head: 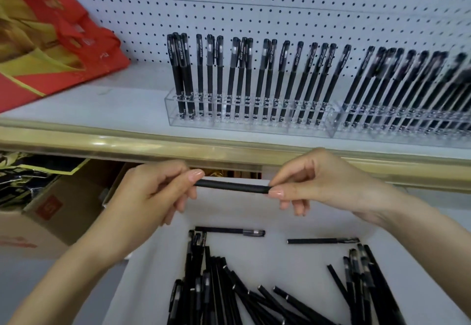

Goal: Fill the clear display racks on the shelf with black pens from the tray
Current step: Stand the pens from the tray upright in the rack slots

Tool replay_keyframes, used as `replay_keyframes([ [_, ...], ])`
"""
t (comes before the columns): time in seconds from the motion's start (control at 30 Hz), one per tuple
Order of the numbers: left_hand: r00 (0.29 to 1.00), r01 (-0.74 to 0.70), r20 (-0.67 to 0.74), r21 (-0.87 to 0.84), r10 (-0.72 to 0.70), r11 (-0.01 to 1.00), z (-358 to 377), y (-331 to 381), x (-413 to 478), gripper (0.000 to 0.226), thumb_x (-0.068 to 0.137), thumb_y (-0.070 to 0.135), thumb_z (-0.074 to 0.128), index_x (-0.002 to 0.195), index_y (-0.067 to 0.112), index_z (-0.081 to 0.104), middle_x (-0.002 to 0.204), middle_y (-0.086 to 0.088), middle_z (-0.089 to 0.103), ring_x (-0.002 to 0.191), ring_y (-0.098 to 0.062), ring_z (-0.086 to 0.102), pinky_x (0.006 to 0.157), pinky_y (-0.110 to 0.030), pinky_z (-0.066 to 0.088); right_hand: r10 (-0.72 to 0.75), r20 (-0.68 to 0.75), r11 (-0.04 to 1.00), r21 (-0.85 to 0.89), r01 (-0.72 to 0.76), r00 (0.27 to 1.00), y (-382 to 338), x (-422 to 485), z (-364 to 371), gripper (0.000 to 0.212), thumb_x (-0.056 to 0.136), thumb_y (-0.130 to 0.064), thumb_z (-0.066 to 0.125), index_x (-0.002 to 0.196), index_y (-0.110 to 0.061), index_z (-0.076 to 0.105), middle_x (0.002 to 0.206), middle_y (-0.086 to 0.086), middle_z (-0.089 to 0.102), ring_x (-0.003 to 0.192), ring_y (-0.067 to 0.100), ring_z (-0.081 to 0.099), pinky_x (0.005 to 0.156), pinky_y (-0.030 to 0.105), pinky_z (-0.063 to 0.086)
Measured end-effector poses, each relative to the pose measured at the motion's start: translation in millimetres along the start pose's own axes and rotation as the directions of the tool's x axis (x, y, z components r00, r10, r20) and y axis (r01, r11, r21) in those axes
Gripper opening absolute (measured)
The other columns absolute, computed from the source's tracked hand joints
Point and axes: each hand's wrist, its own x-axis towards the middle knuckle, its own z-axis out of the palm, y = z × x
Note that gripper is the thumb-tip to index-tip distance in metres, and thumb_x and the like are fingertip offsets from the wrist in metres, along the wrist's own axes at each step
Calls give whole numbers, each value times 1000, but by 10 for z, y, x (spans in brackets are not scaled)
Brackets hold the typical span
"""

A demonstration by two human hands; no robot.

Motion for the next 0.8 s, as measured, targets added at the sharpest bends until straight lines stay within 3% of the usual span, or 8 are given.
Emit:
replay_keyframes([
  [0.1, 1000, 6, -22, -102, -8, 995, -20, 3, 38, 36, 87, 45, 62, 61, 20, 62, 50, -2, 54, 37, -6, 43, 42, -12, 36, 47, -44, 978, 204, -37, 998, -33, 44, -30, 17, 67, -19, 75, 79, -7, 75, 67, 11, 68, 52, 12, 59, 52, 21, 52],
  [0.17, 998, 19, -62, -202, -32, 979, -19, 29, 69, 28, 82, 31, 61, 59, 15, 62, 49, -3, 54, 36, -7, 43, 42, -12, 37, 73, -110, 916, 401, -23, 991, -57, 119, -3, 20, 65, -17, 74, 81, -5, 72, 67, 10, 67, 53, 11, 60, 52, 19, 52],
  [0.27, 994, 43, -83, -265, -67, 963, -1, 29, 108, 23, 81, 12, 64, 59, 6, 59, 49, -6, 56, 36, -7, 45, 40, -11, 37, 95, -238, 765, 638, 82, 966, -121, 237, 40, 22, 65, -13, 72, 84, -2, 70, 72, 9, 70, 58, 10, 66, 54, 16, 54],
  [0.33, 996, 44, -61, -261, -62, 964, 24, -19, 119, 27, 82, 12, 74, 59, 13, 61, 51, -8, 58, 39, -9, 49, 42, -13, 40, 64, -307, 704, 688, 175, 950, -198, 299, 60, 17, 66, -11, 71, 79, -1, 69, 83, 9, 73, 64, 10, 68, 60, 16, 55],
  [0.43, 998, 56, -30, -180, -62, 982, 15, -107, 163, 23, 67, 48, 69, 64, 25, 64, 61, -5, 63, 50, -12, 57, 51, -20, 47, -51, -378, 771, 573, 277, 924, -374, 396, 79, 16, 72, -12, 69, 80, 1, 68, 96, 3, 74, 66, 9, 67, 63, 17, 55],
  [0.57, 990, -5, -140, 6, 6, 1000, -95, -106, 356, 24, 86, 53, 61, 78, 30, 65, 82, 12, 69, 80, -2, 63, 69, -13, 47, -283, -504, 906, 139, 400, 816, -733, 574, 9, 23, 85, -7, 68, 108, -11, 64, 74, 2, 69, 66, 11, 67, 63, 18, 54],
  [0.7, 981, 18, -196, 171, 16, 985, -209, -149, 608, 43, 83, 59, 40, 112, 34, 57, 115, 23, 58, 111, 6, 50, 86, -14, 38, -490, -608, 860, -221, 459, 625, -1039, 872, -110, 35, 89, -10, 67, 111, -20, 42, 75, 2, 64, 66, 12, 69, 61, 24, 57],
  [0.8, 986, -40, -129, 451, 109, 891, -202, -262, 735, 70, 89, 70, 26, 141, 26, 40, 142, 11, 42, 132, -3, 32, 108, -20, 23, -557, -594, 828, -336, 449, 581, -1127, 1108, -137, 30, 90, -12, 66, 104, -22, 41, 77, 6, 65, 64, 10, 68, 61, 30, 59],
])
